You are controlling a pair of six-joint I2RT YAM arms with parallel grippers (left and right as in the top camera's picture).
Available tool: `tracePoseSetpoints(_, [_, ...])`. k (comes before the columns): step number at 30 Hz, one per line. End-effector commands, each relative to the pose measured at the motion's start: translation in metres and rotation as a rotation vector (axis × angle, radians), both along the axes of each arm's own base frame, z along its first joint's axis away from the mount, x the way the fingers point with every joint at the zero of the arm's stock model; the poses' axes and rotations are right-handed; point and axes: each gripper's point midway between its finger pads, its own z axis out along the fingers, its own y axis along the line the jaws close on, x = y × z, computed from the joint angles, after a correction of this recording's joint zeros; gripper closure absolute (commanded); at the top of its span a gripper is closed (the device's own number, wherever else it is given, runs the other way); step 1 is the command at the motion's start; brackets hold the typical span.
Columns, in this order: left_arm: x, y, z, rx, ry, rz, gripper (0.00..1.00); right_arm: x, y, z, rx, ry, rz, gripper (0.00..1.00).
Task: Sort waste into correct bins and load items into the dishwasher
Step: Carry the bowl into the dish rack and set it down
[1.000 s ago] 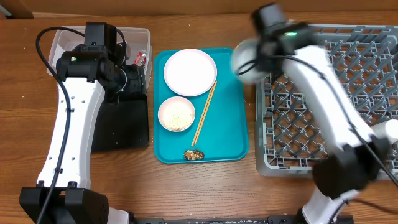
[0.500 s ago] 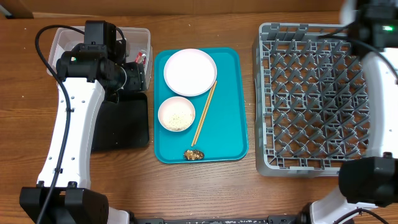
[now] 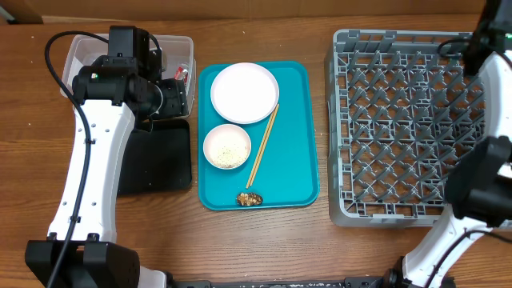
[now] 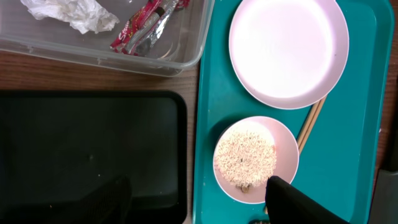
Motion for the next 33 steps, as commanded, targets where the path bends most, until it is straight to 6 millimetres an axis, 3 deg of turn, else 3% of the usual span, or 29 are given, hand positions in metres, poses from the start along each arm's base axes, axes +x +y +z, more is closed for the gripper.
tracePoseSetpoints(1, [0.002, 0.001, 0.007, 0.020, -0.024, -0.017, 0.28, -0.001, 0.003, -0.022, 0.001, -0.030, -0.033, 0.96])
tracePoseSetpoints(6, [0.002, 0.001, 0.007, 0.012, -0.022, -0.009, 0.29, -0.005, 0.010, -0.066, 0.100, -0.015, -0.022, 0.96])
tracePoseSetpoints(9, [0.002, 0.001, 0.007, 0.012, -0.022, -0.008, 0.28, -0.009, 0.011, -0.077, 0.113, 0.005, -0.026, 0.96])
tracePoseSetpoints(19, [0.002, 0.001, 0.007, 0.006, -0.021, 0.005, 0.28, -0.008, 0.018, -0.079, 0.111, 0.019, -0.015, 0.96])
tracePoseSetpoints(27, [0.002, 0.001, 0.007, 0.006, -0.021, 0.005, 0.28, 0.007, 0.059, -0.088, 0.170, 0.088, 0.081, 0.96])
tracePoseSetpoints(33, [0.002, 0.001, 0.007, 0.006, -0.021, 0.005, 0.28, 0.010, 0.102, -0.117, 0.368, 0.150, 0.166, 0.96])
